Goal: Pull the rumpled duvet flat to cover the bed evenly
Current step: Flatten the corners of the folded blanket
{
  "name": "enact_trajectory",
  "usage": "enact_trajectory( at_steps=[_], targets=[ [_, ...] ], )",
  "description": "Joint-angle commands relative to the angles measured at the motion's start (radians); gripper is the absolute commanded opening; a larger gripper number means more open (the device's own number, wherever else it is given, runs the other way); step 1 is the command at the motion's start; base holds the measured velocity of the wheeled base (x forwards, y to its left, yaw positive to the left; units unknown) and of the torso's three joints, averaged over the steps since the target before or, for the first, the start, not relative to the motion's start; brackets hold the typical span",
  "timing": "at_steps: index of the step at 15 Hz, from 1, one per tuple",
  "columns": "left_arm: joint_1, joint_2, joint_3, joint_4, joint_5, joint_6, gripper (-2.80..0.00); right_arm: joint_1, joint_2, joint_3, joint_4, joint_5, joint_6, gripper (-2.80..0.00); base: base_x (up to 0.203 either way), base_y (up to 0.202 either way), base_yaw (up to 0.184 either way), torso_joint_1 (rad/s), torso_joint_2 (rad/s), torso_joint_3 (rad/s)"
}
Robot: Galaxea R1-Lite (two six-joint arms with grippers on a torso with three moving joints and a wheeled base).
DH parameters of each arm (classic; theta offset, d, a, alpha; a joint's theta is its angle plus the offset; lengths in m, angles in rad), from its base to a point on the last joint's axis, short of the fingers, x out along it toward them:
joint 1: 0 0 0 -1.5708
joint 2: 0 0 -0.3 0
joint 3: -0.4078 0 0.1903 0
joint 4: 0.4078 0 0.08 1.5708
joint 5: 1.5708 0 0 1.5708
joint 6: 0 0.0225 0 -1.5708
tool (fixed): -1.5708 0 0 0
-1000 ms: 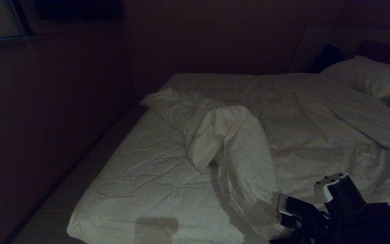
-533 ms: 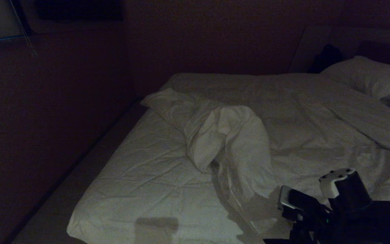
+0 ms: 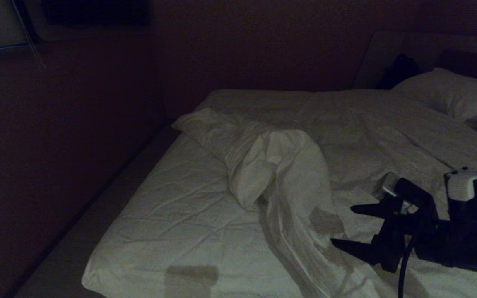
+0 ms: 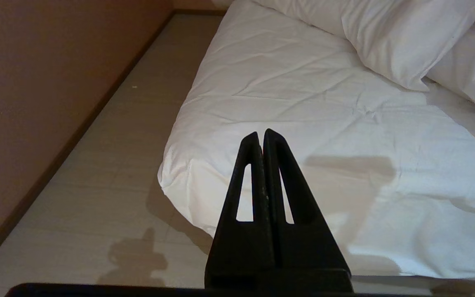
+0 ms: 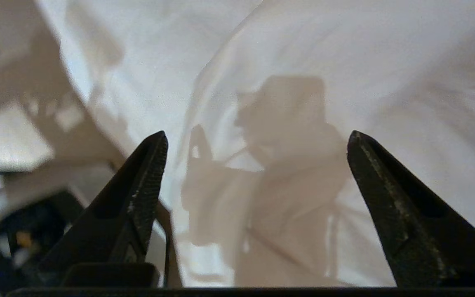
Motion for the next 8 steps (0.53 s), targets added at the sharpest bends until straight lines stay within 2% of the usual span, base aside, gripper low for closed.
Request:
enact_trajectory(
  at_steps=[1,4,5,8],
  targets=[
    [0.0,0.0,0.0,0.001,0.001,0.0,-2.8,-0.017,-0.015,-0.044,0.027,0.001,0.114,0.0,0.0,0.0,0.0,0.0,0.0,0.0],
    [0.0,0.0,-0.001,0.001,0.001,0.0,-2.8,-0.019,0.021,-0.088,0.029,-0.036,0.206,0.0,0.0,0.0,0.0,0.0,0.0,0.0],
    [0.0,0.0,0.0,0.001,0.001,0.0,-2.8,-0.02,0.027,-0.098,0.03,-0.038,0.21,-2.8,0.0,0.0,0.0,0.0,0.0,0.0],
    [0.0,0.0,0.0,0.001,0.001,0.0,-2.8,-0.039,0.049,-0.138,0.035,-0.039,0.279,-2.8,0.0,0.0,0.0,0.0,0.0,0.0]
  ],
)
